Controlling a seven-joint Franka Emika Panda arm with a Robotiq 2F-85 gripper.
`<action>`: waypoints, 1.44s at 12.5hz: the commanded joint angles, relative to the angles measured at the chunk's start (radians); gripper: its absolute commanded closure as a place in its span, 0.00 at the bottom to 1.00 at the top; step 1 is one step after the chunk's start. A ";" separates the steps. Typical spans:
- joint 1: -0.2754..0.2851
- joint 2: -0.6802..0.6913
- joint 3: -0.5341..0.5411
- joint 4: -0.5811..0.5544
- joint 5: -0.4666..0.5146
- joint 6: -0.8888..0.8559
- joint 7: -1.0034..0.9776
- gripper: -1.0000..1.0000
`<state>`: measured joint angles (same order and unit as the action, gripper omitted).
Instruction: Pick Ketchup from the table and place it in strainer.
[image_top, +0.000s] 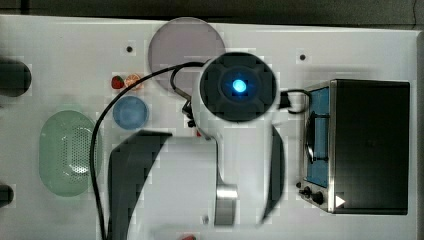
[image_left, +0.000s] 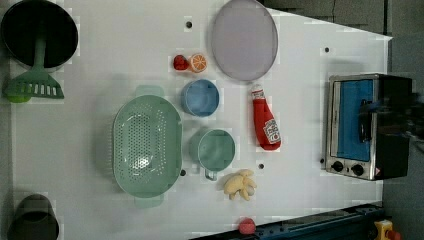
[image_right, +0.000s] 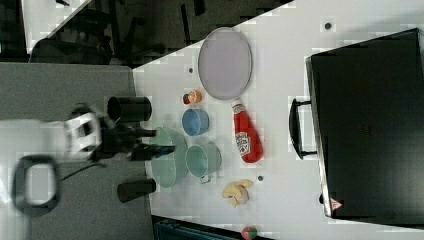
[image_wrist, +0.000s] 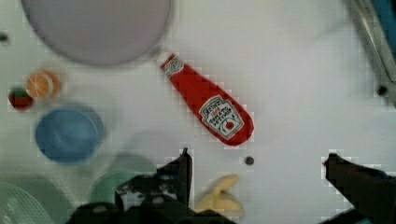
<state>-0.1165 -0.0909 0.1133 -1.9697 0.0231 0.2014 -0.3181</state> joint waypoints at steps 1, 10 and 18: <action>-0.005 0.068 0.020 -0.136 0.001 0.120 -0.422 0.00; 0.003 0.176 0.038 -0.416 0.000 0.647 -0.621 0.00; 0.004 0.412 0.031 -0.415 -0.012 0.819 -0.618 0.00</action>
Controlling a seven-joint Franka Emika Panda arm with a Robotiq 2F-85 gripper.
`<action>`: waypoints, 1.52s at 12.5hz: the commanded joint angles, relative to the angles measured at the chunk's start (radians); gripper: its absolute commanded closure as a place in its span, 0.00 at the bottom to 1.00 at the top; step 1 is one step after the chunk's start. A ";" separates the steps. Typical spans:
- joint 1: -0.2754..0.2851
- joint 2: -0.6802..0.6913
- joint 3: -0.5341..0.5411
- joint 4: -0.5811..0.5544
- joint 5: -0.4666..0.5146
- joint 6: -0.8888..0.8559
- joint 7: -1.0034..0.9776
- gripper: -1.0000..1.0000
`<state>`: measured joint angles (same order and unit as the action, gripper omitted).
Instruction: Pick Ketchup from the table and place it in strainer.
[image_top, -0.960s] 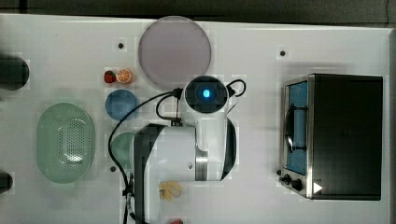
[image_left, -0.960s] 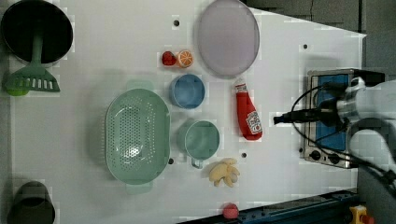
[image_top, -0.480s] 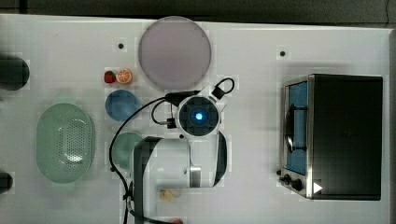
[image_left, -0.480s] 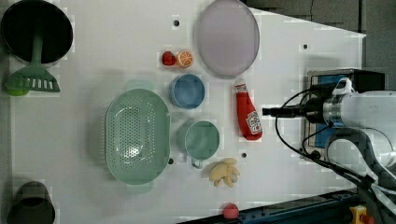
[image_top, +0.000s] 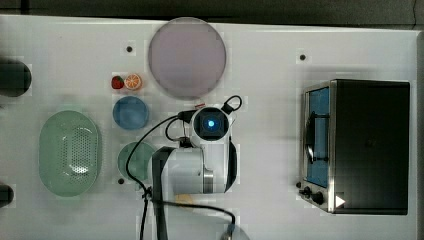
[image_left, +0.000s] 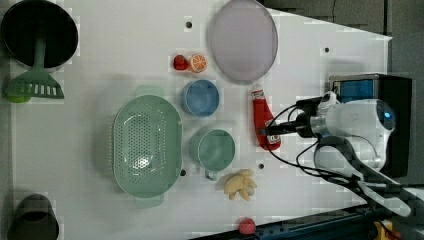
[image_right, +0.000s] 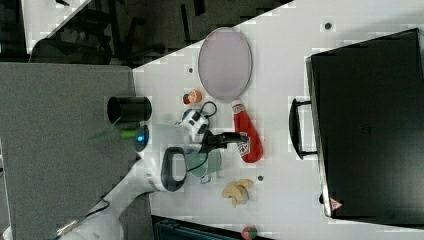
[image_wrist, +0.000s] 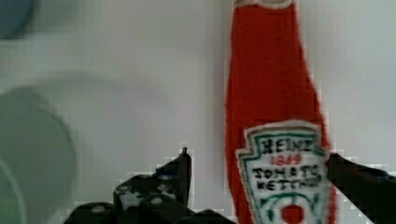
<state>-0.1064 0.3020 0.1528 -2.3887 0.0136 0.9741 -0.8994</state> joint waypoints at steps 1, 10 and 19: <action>-0.006 0.039 -0.011 0.004 -0.002 0.069 -0.037 0.00; -0.006 -0.012 -0.014 0.030 -0.003 0.045 -0.035 0.38; 0.008 -0.347 0.053 0.272 0.008 -0.634 0.112 0.38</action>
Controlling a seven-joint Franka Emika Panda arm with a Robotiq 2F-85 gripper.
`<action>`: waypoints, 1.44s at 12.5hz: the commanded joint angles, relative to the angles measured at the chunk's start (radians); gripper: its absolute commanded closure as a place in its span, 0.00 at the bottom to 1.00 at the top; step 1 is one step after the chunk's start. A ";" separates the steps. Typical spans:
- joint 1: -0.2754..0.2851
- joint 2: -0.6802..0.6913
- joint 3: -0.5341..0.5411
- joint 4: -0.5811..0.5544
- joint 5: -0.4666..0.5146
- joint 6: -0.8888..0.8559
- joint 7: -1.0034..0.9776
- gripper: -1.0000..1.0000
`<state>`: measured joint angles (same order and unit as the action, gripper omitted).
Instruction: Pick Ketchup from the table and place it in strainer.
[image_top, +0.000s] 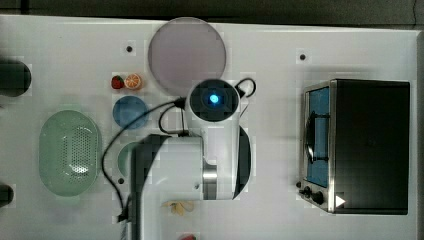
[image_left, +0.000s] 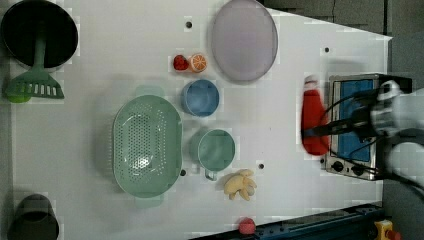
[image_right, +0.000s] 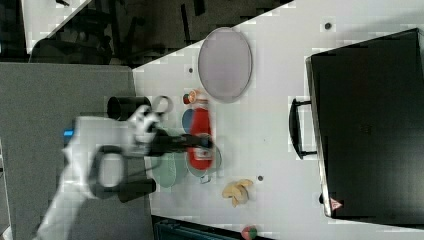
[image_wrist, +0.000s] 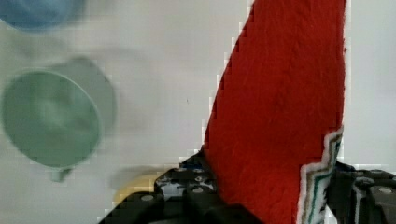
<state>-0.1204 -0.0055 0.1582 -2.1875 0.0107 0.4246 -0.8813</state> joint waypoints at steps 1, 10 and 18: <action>0.027 -0.046 0.073 0.095 0.014 -0.106 0.129 0.38; 0.065 0.011 0.411 0.115 0.027 -0.017 0.569 0.38; 0.123 0.316 0.579 0.079 0.001 0.437 0.903 0.38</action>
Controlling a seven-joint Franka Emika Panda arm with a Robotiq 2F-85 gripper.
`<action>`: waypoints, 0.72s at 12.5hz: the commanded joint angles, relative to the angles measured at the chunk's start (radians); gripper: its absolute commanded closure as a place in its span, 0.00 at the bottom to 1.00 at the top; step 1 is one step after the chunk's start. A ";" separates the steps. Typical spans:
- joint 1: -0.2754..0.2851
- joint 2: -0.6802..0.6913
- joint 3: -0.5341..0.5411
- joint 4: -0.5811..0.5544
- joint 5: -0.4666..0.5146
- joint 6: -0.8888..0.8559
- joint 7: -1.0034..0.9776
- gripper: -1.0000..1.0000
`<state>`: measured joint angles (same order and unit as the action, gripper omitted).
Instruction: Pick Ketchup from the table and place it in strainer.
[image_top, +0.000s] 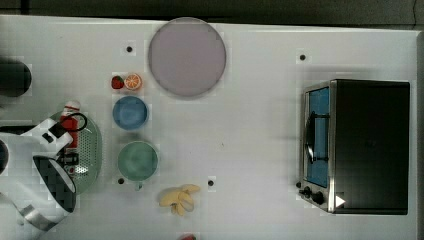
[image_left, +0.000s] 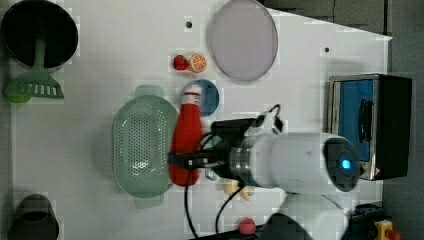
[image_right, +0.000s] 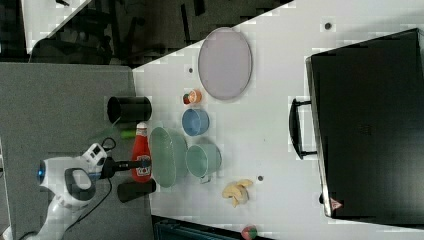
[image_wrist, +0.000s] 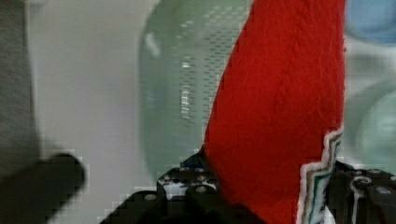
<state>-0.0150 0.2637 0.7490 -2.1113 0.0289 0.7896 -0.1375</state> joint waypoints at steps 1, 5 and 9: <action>0.028 0.081 -0.013 -0.005 -0.042 0.122 0.204 0.34; 0.033 0.142 -0.015 -0.018 -0.096 0.174 0.250 0.00; -0.012 0.047 -0.017 -0.003 -0.081 0.170 0.259 0.00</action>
<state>0.0091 0.3777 0.7241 -2.1543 -0.0626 0.9385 0.0545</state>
